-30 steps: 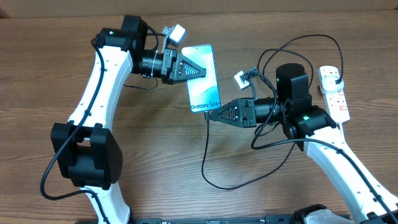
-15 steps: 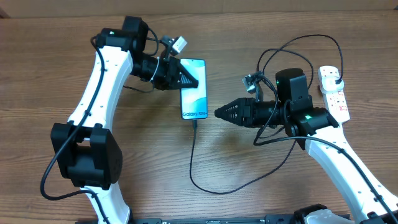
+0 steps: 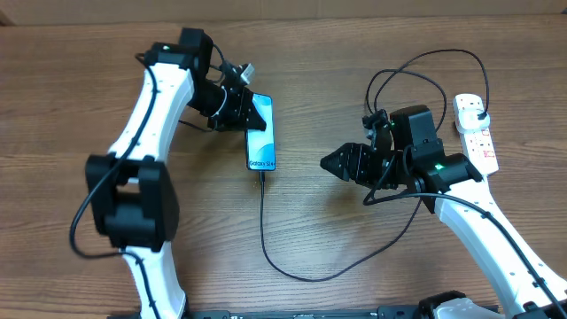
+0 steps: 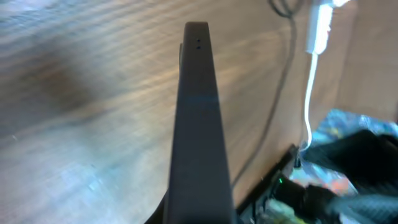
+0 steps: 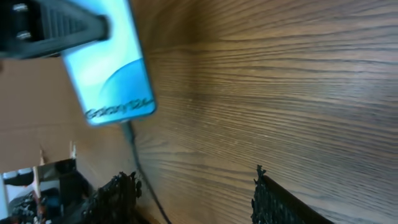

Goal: Plug charger to phone and switch on socket
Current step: 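Open the right gripper and lower the phone with the left gripper, then lay the phone flat on the table, release it, raise left gripper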

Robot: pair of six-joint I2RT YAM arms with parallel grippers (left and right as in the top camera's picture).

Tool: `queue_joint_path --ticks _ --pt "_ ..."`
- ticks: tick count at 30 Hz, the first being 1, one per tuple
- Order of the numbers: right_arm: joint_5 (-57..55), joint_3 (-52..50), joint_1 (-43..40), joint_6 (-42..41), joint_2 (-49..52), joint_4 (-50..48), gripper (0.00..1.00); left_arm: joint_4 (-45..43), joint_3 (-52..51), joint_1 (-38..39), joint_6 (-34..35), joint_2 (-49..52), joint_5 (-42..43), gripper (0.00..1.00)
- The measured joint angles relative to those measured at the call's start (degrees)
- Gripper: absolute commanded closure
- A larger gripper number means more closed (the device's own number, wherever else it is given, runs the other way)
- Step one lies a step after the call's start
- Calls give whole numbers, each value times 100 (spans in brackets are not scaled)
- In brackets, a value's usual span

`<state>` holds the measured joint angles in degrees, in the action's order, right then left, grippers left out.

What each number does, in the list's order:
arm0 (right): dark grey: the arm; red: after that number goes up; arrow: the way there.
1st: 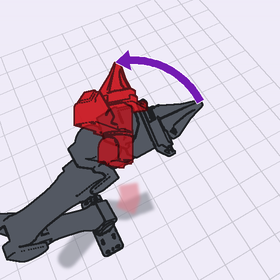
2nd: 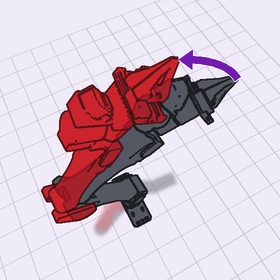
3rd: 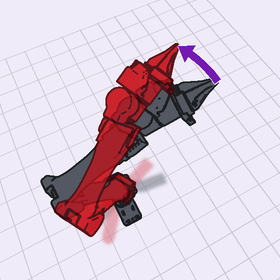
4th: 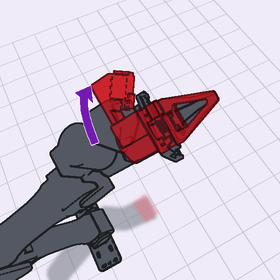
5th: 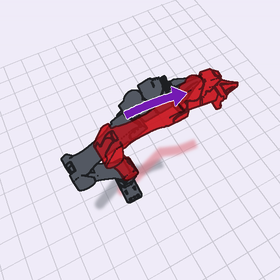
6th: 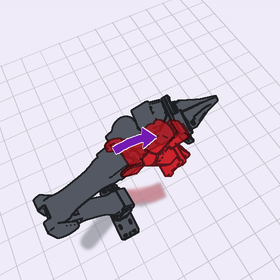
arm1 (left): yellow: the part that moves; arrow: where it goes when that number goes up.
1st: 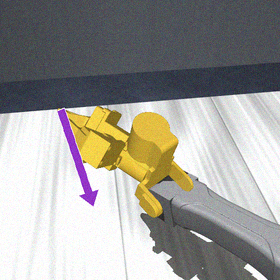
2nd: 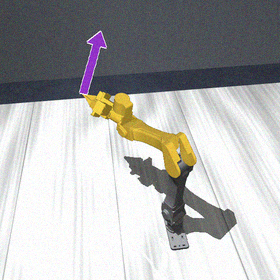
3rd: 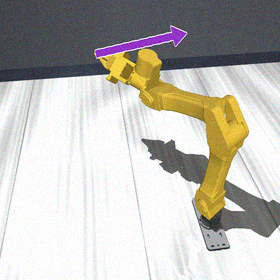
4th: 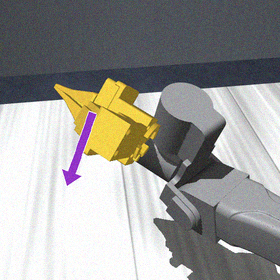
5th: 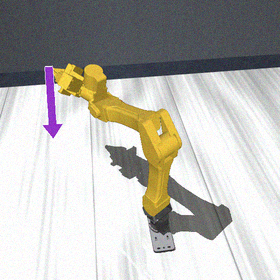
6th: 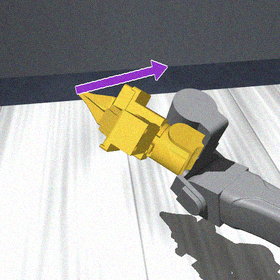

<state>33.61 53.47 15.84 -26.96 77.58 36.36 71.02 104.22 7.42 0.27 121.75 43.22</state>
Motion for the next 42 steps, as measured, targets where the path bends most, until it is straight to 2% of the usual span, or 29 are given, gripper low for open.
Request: queue_joint_path --ticks 6,14,28,33,42 --pt "-111 0 -2 0 0 57 37 -297 0 -162 278 693 -111 96" --pt "-146 0 0 0 0 59 37 -358 0 -291 284 1143 -151 96" --pt "-146 0 0 2 0 61 37 -378 0 -199 299 1252 -302 96" --pt "-149 0 0 0 0 59 37 -310 0 11 605 1252 -586 96" --pt "-151 0 0 0 0 59 37 -299 0 85 866 1252 -748 82"
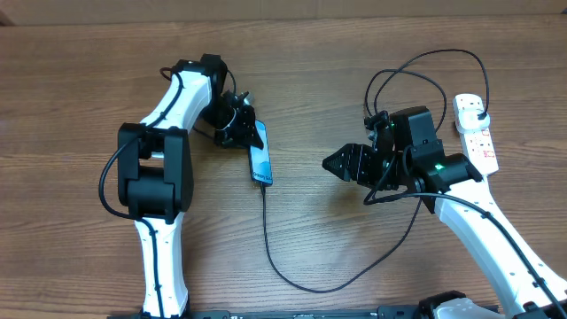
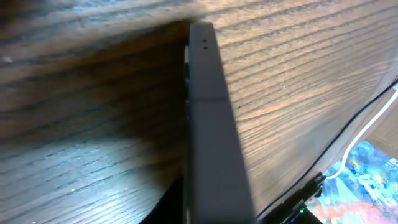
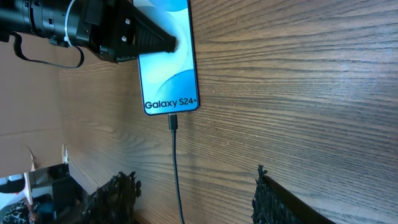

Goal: Plug charger to phone and switch on socket
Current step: 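Lay the phone flat on the table, release it, raise left gripper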

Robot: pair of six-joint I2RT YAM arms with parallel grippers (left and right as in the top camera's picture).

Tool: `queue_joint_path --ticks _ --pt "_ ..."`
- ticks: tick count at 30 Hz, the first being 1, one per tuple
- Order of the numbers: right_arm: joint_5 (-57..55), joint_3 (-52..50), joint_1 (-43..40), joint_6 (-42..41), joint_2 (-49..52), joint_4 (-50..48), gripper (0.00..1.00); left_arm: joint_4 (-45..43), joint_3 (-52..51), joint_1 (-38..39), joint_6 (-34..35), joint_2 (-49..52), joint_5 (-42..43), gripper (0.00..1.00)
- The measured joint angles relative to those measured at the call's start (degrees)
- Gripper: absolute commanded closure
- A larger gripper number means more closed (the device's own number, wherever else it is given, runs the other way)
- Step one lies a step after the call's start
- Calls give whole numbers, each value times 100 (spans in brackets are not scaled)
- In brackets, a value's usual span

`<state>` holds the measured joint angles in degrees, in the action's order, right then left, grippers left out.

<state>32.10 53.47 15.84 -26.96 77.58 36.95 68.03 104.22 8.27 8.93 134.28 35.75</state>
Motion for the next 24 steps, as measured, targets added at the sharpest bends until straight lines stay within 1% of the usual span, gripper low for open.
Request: queue_joint_path --ticks 7,24 --pt "0 0 0 2 0 -2 37 9 0 0 2 0 -79 75" --pt "2 0 0 0 0 0 37 118 0 0 4 0 -387 73"
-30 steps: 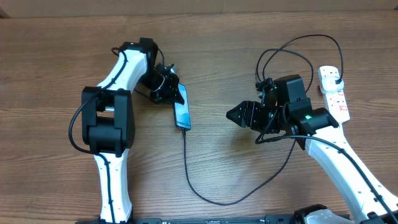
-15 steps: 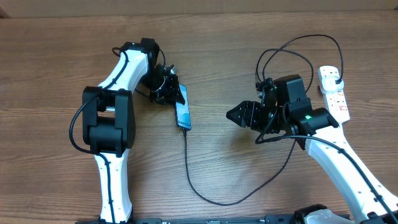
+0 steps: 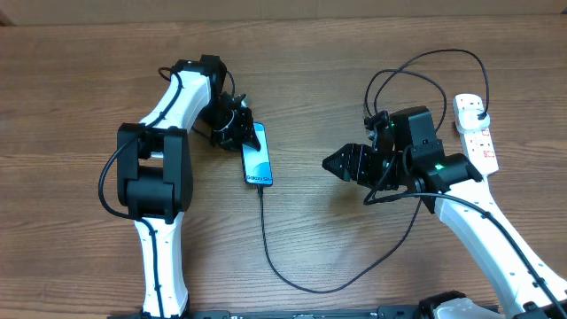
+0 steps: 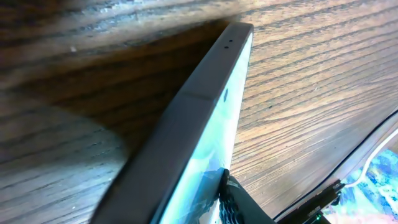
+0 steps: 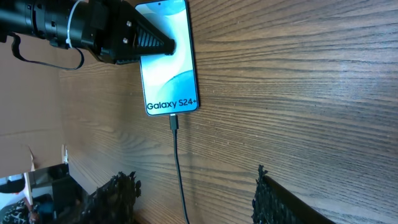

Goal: Plug charger to phone and switch on socket
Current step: 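Lay the phone flat on the table, release it, raise left gripper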

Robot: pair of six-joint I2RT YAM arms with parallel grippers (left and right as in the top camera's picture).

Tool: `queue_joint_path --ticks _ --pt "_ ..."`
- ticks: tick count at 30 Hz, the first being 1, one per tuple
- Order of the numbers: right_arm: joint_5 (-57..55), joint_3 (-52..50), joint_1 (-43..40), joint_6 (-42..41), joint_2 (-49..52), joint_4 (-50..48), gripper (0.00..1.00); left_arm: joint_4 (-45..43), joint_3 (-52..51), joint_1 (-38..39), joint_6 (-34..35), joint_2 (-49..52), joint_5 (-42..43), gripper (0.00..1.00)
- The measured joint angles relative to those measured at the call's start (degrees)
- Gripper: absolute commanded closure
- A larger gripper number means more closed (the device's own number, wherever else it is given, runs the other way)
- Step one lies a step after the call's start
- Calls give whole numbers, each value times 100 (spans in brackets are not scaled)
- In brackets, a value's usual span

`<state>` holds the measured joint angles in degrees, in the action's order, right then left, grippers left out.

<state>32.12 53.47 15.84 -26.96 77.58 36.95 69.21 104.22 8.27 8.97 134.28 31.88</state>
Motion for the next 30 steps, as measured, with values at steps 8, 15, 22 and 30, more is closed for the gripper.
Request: queue_joint_path --ticks 8,15,22,30 --pt "0 0 0 0 0 15 37 2 0 0 13 0 -66 69" --pt "2 0 -2 2 0 55 37 127 2 0 164 -2 -407 66" --pt "0 0 0 4 0 61 37 162 2 2 186 -2 -671 59" --pt "0 0 -2 2 0 81 37 192 7 0 247 -52 -909 48"
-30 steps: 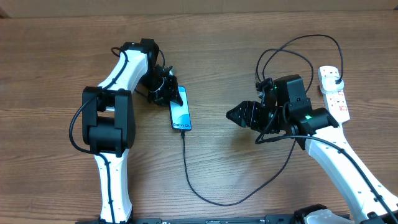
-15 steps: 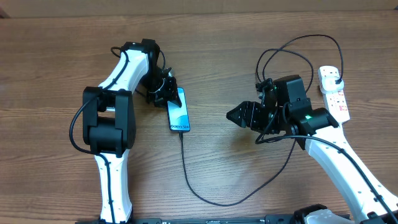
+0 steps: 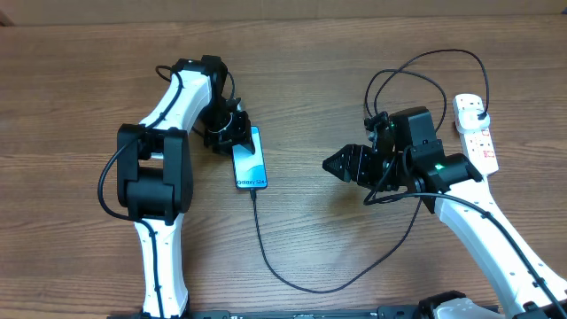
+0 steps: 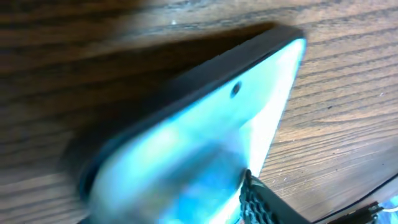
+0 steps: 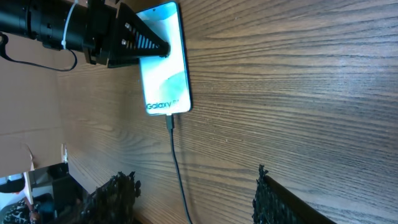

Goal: Plug charger to phone and switch on socket
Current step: 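Lay the phone flat on the table, release it, raise left gripper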

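Observation:
The phone (image 3: 250, 159) lies screen up and lit blue on the wooden table, left of centre. My left gripper (image 3: 229, 133) is shut on its top end; the left wrist view shows the blurred screen (image 4: 186, 143) filling the frame with one finger (image 4: 264, 200) over it. A black charger cable (image 3: 266, 252) is plugged into the phone's bottom end and loops right towards the white socket strip (image 3: 476, 131). My right gripper (image 3: 341, 164) hangs open over bare wood to the phone's right. Its wrist view shows the phone (image 5: 163, 59) and cable (image 5: 177, 162).
A white plug (image 3: 474, 106) sits in the socket strip at the far right edge. Black cable loops (image 3: 416, 75) arch behind the right arm. The table's far edge (image 3: 354, 18) meets a cardboard wall.
The phone, still in my left gripper, has shifted a little to the left and lies flatter, with more of its screen facing up. The right arm has not moved.
My left gripper first held the phone screen up, further back, with the cable plugged in. Then the arm had swung round and the phone stood nearly on its edge. After that it was tilted with the screen showing, and now it lies almost flat.

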Robot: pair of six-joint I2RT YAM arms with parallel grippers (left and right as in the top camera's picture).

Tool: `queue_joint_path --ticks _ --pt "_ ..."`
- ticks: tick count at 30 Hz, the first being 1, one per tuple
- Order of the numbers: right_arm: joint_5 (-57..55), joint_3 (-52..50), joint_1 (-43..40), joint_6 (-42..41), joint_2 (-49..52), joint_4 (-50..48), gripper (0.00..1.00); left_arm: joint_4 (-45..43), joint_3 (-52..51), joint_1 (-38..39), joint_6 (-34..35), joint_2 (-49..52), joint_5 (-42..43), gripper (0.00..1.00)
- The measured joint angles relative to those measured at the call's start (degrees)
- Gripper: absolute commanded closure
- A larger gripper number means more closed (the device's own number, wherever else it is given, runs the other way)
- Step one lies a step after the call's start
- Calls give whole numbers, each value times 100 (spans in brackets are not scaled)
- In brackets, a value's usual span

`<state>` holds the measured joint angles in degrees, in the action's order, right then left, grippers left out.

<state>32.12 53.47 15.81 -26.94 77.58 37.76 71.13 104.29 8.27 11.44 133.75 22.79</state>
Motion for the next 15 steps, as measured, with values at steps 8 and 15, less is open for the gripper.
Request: queue_joint_path --ticks 8,15 --pt "0 0 2 0 0 39 37 2 0 0 26 -13 -81 48" --pt "-2 0 0 28 0 46 37 22 4 0 44 -13 -181 55"
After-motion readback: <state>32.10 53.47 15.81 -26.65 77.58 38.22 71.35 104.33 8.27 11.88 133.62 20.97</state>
